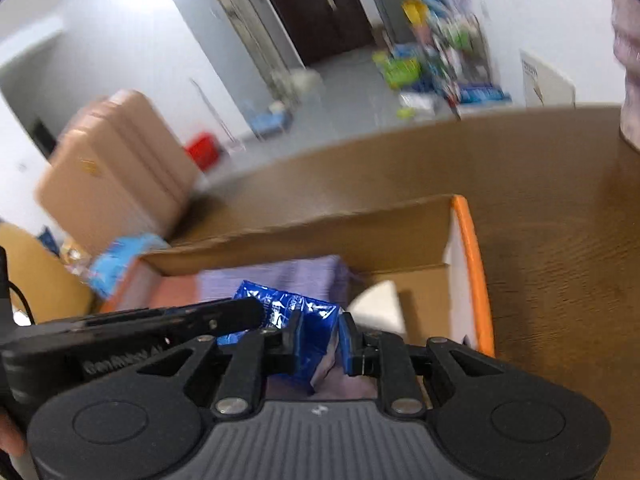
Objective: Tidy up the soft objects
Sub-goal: 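Carry the blue tissue packet into the box with both grippers and release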
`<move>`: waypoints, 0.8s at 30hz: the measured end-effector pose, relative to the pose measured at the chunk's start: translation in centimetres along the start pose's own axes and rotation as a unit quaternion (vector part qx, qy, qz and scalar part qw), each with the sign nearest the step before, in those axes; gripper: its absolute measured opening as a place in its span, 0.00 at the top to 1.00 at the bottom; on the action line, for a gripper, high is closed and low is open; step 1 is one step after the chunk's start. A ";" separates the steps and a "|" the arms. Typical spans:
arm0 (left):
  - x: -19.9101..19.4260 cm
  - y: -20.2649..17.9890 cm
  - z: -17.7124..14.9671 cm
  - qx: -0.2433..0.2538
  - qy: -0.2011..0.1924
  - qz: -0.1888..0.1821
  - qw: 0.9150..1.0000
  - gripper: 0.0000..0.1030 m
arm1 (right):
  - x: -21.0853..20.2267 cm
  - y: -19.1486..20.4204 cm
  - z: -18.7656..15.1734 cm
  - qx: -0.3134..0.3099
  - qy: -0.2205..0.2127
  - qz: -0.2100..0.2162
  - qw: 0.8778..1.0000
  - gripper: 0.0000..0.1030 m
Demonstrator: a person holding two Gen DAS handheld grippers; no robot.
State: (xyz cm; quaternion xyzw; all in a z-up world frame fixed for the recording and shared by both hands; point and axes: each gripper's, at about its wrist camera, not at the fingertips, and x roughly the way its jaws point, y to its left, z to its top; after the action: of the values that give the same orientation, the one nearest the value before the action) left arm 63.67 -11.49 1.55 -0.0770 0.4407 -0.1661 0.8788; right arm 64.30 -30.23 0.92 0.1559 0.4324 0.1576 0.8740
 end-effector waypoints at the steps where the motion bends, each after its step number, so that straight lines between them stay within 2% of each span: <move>1: 1.1 -0.3 0.2 0.002 0.012 0.009 1.000 0.79 | 0.8 0.0 0.2 -0.014 0.009 -0.016 1.000 0.84; 4: 2.0 -1.1 0.3 0.009 0.008 0.010 1.000 0.79 | 1.1 1.5 0.1 -0.083 -0.006 -0.072 0.994 0.89; 6: 2.4 -1.2 0.3 0.012 0.006 0.007 1.000 0.79 | 1.0 1.7 -0.1 -0.090 -0.025 -0.090 0.992 0.89; 13: 1.9 -0.5 -0.2 0.001 0.005 0.006 1.000 0.79 | 1.4 2.3 -0.4 -0.104 -0.017 -0.094 0.990 0.89; 16: 0.9 -0.2 -0.2 0.022 0.001 0.004 1.000 0.73 | 1.3 2.2 -0.4 -0.109 -0.020 -0.097 0.989 0.85; 17: 0.1 0.0 -0.1 0.025 0.000 0.001 1.000 0.71 | 1.1 2.1 -0.2 -0.109 -0.026 -0.098 0.989 0.76; 18: -1.1 0.3 0.0 0.018 -0.007 -0.002 1.000 0.66 | 0.5 2.1 -0.3 -0.106 -0.028 -0.100 0.989 0.74; 24: -11.3 1.0 -0.8 0.052 -0.069 0.028 0.996 0.62 | -8.2 4.4 0.0 -0.109 -0.076 -0.099 0.986 0.74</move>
State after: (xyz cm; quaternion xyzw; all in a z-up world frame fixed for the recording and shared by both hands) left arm 56.96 -6.50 9.23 -0.0302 0.3716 -0.1585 0.9143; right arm 58.98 -29.63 8.50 0.0271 0.3585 0.1039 0.9273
